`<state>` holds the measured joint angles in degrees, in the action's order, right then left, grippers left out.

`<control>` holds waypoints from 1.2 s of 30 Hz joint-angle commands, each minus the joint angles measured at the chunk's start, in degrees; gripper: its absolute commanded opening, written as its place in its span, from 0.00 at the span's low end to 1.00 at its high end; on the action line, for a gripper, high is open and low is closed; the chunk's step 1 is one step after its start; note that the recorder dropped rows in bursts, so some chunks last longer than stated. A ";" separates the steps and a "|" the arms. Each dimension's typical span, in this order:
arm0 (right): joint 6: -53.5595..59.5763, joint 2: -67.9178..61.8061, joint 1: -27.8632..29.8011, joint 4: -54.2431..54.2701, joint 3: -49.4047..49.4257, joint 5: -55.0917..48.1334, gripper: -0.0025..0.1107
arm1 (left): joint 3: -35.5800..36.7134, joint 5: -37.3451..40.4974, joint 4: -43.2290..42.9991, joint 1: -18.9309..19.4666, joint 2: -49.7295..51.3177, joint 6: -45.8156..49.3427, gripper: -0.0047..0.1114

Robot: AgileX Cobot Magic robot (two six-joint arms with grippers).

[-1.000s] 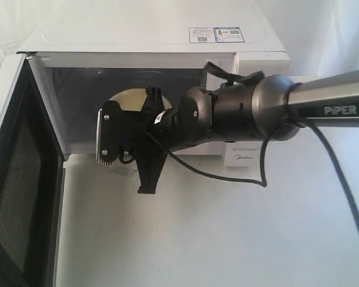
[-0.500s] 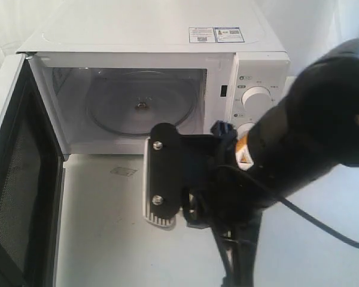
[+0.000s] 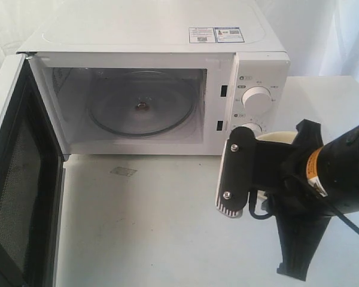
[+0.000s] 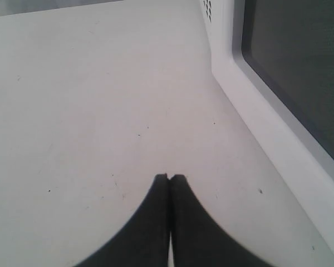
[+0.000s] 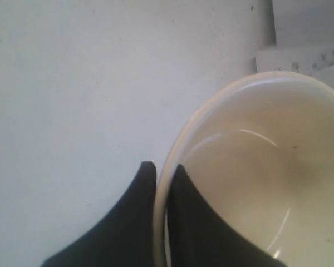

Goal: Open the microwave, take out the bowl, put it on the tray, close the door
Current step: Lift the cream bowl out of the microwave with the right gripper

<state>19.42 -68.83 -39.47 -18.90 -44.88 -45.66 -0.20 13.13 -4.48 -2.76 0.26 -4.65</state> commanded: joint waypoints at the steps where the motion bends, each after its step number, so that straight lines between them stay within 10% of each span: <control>1: -0.64 0.56 4.85 0.30 2.83 5.01 0.02 | 0.20 0.05 0.21 0.05 -0.26 -0.05 0.04; 36: -9.72 -2.71 15.32 1.14 12.55 11.81 0.02 | 0.20 0.05 0.21 0.05 -0.26 -0.05 0.04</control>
<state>10.48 -71.58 -25.81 -17.31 -33.22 -32.54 -0.20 13.13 -4.48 -2.76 0.26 -4.65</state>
